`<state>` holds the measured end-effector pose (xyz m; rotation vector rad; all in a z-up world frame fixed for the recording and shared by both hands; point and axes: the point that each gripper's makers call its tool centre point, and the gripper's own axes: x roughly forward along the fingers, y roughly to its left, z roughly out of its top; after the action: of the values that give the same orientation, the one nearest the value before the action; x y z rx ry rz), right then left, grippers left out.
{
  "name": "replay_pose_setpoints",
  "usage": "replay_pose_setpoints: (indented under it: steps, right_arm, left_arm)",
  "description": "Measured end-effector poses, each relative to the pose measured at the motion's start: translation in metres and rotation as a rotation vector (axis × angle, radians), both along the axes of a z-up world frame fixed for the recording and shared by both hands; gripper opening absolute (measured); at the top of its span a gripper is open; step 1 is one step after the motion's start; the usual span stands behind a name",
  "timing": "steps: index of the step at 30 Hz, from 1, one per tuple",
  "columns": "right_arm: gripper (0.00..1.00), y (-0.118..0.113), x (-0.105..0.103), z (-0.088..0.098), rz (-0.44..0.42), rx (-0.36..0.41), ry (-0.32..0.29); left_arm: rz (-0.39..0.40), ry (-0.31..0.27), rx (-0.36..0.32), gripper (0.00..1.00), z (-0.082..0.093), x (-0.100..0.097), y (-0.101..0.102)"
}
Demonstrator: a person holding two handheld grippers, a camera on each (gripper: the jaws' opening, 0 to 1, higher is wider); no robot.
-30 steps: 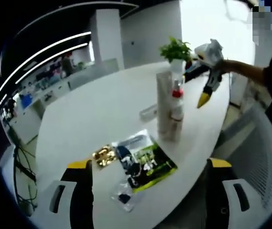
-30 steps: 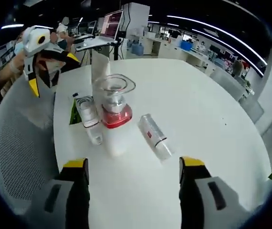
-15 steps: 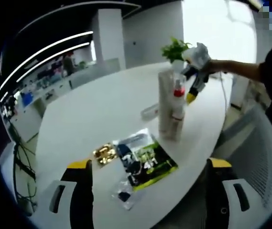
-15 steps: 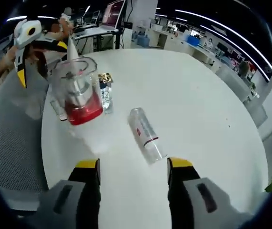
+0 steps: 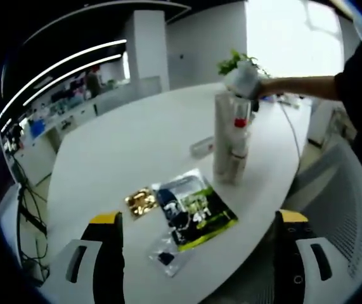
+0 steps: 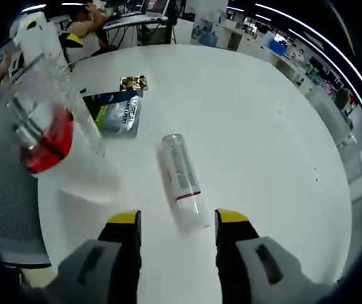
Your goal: Arrange the skincare products in the storage area until every visible bottle or jar stands upright without overlapping.
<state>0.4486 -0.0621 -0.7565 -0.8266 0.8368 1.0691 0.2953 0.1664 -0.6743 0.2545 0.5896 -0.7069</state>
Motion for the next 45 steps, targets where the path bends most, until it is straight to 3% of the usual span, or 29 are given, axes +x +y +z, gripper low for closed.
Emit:
replay_pose_setpoints:
  steps: [13,21,29,40,45]
  right_arm:
    - [0.38,0.003,0.013,-0.026,0.067,-0.096,0.078]
    - [0.29,0.007,0.009,-0.028,0.067,-0.073,0.173]
    - [0.20,0.004,0.019,-0.027,0.017,-0.051,0.187]
    - [0.19,0.003,0.013,-0.027,-0.028,-0.022,0.247]
    - [0.19,0.002,0.009,-0.028,-0.036,-0.029,0.234]
  left_arm:
    - [0.005,0.012,-0.004,0.97,-0.002,0.000,0.001]
    - [0.005,0.021,-0.002,0.97,-0.005,0.001,0.001]
    - [-0.003,0.023,0.000,0.97,-0.006,0.000,-0.001]
    - [-0.010,0.010,-0.009,0.97,-0.002,0.001,-0.004]
    - [-0.004,0.005,-0.007,0.97,0.001,0.000,-0.001]
